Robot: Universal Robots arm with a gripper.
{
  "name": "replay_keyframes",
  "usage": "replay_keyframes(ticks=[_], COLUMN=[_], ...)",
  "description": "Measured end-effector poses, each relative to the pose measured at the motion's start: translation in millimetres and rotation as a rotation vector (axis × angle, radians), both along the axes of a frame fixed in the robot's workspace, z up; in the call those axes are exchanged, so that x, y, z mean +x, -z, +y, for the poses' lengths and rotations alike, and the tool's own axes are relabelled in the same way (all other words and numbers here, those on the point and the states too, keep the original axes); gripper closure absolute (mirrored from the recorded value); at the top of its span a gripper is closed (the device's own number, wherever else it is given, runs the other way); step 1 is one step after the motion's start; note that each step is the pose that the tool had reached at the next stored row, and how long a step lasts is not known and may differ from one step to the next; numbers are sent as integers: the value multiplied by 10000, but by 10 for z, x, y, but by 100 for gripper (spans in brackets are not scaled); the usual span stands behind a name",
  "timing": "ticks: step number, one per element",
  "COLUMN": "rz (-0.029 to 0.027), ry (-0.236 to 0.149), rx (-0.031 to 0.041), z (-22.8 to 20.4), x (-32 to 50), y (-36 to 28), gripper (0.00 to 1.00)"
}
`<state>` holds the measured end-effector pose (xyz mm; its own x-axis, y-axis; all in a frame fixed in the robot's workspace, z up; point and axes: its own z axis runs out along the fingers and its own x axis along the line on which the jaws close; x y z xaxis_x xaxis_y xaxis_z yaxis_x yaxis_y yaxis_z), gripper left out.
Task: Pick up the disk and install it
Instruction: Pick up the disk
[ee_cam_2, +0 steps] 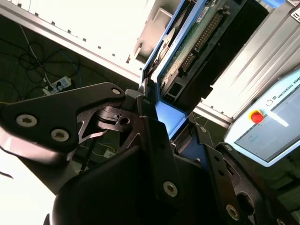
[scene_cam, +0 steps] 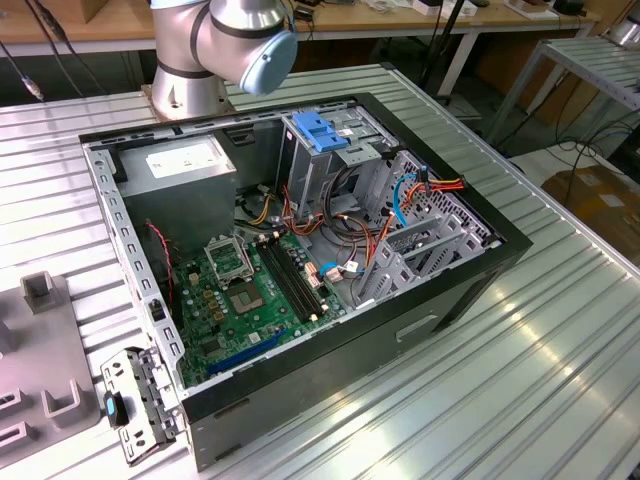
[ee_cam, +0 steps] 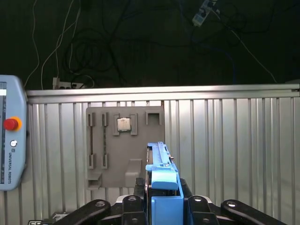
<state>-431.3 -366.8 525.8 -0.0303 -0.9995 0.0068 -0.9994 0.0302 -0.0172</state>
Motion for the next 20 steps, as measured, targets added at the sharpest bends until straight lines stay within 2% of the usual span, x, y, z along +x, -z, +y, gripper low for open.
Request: replay_keyframes(ticks=[10, 14, 20], rz=[0, 1, 0], ry=[0, 0, -1], rx=[0, 0, 0], z=[0, 0, 0], x=[128, 228, 334], y=[0, 0, 0], gripper=[63, 63, 63])
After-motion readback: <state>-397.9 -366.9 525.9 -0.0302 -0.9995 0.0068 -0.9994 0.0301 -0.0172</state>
